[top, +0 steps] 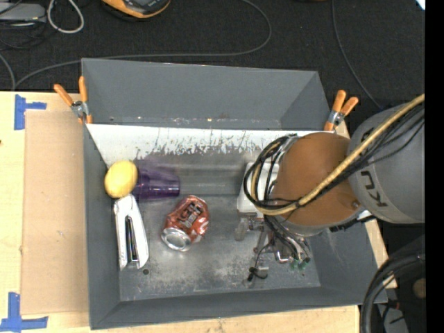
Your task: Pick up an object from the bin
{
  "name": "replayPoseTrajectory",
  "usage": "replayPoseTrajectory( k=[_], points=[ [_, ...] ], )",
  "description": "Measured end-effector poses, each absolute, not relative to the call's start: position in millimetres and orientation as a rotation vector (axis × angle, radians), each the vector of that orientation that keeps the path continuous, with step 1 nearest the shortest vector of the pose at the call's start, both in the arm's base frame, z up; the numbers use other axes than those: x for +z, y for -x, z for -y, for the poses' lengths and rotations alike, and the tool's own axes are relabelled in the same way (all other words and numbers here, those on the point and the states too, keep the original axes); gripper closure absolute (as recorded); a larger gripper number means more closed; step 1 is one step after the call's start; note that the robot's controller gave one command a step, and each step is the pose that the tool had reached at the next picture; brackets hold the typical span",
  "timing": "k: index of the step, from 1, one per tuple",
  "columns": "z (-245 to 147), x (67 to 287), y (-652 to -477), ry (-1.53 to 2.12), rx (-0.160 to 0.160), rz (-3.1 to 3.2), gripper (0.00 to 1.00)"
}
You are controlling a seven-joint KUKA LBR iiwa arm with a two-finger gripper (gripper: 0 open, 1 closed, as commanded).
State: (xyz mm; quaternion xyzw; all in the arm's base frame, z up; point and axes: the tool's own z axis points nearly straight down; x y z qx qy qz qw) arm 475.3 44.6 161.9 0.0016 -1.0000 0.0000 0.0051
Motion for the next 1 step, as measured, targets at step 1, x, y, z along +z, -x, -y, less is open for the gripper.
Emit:
replayPoseTrajectory(
  k=[1],
  points=[
    [-44.3,164.6,-477.1,0.0,0.0,3.138,0.0]
  ],
)
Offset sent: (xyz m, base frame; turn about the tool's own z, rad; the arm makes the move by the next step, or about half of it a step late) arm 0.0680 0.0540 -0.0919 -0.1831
